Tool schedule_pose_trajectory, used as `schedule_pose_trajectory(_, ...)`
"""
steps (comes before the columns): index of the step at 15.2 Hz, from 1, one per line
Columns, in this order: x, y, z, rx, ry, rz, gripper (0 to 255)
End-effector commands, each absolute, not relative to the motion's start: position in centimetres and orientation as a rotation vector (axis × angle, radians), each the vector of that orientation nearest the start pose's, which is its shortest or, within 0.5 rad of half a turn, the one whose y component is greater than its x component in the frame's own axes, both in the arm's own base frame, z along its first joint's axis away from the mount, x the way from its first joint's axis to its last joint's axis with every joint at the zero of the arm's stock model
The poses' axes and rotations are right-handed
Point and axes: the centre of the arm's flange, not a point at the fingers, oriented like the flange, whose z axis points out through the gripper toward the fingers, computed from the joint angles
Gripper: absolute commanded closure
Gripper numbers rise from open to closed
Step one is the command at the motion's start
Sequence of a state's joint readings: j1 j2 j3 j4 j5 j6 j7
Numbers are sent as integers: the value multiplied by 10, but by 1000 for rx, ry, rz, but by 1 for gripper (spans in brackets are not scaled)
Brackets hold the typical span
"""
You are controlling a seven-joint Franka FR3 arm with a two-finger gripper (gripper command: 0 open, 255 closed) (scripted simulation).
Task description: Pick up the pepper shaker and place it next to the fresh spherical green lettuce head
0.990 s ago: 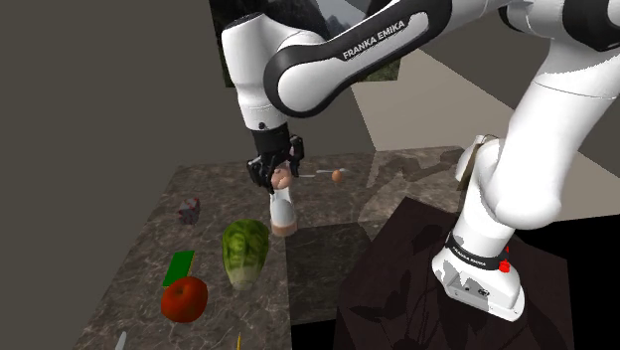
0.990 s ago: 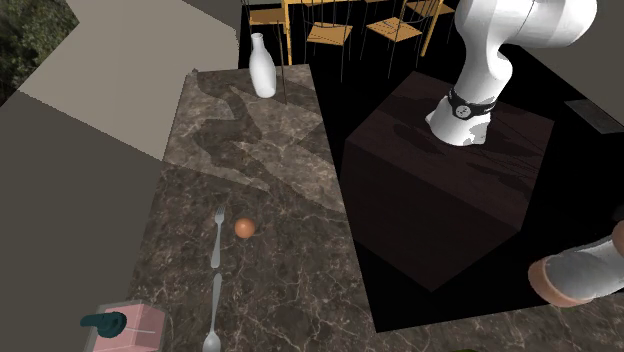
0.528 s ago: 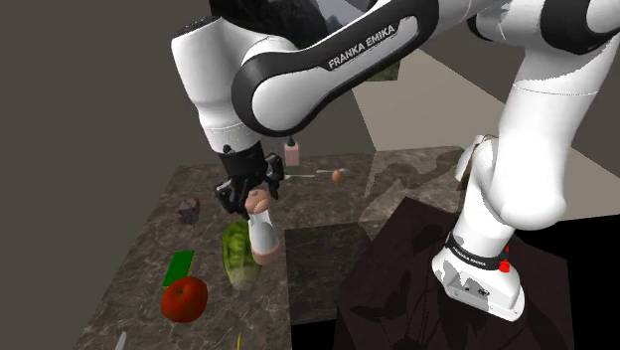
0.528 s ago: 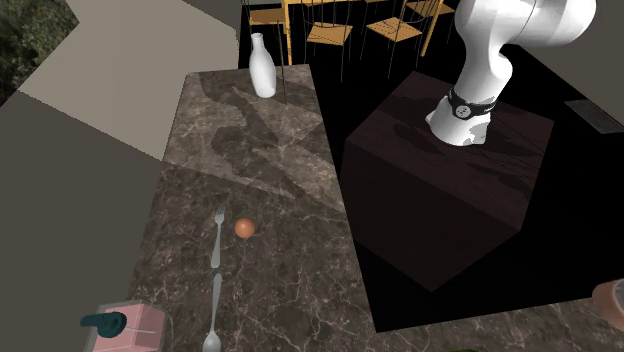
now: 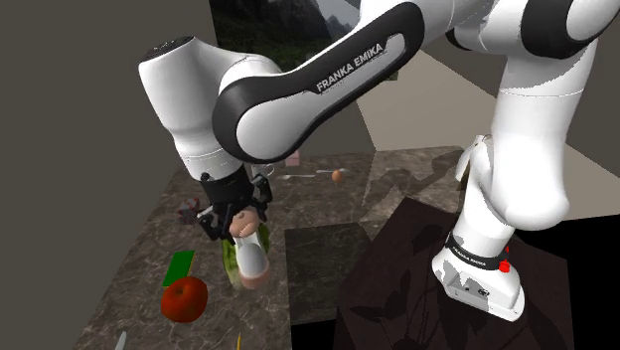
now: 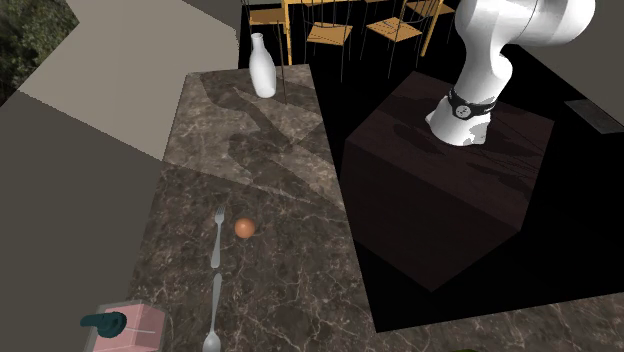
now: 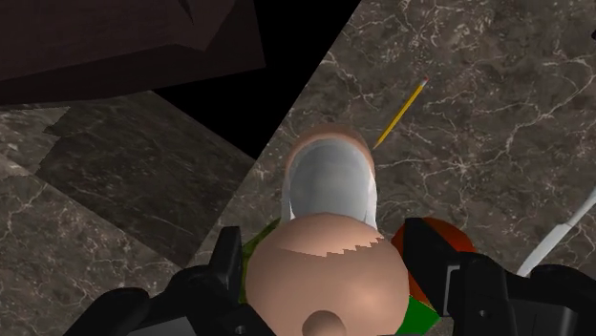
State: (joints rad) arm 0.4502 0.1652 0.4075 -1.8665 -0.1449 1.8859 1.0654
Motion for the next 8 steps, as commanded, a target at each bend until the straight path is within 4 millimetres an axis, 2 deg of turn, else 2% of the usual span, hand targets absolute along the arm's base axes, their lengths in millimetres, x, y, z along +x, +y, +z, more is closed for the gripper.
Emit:
schedule_pose_trajectory(1,398,431,412,-3278,254,29,255)
schedule_pose_trajectory(8,398,431,375,-3278,254,29,255)
